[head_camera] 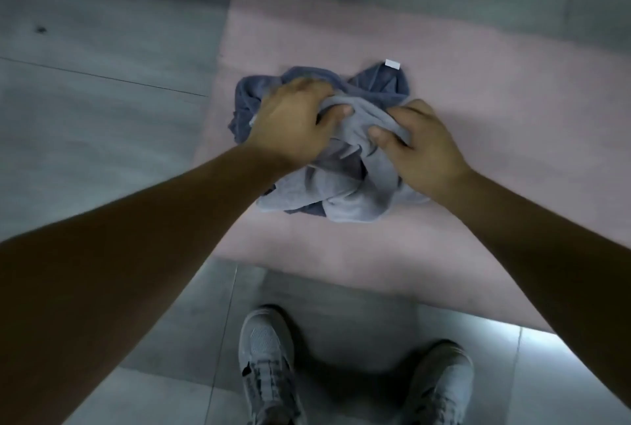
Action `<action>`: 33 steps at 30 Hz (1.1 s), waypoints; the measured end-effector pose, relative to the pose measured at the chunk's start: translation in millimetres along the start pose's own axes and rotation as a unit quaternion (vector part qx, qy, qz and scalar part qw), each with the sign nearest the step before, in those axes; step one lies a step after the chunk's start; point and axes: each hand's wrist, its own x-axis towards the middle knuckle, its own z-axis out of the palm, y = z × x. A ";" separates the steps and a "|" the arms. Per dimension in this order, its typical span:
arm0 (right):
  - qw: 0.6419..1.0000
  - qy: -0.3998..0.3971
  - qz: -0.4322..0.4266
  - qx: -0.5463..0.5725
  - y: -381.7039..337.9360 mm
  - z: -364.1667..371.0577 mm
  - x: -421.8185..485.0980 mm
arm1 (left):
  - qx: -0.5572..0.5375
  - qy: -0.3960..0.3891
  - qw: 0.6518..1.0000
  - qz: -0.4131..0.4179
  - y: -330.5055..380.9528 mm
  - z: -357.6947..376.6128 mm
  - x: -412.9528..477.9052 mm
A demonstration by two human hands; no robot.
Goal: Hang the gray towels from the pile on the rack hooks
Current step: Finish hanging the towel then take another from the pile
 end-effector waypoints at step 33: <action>0.978 0.072 0.068 0.186 -492.2 -489.1 -250.0 | -0.388 -0.211 0.890 -0.110 489.9 -525.8 -125.1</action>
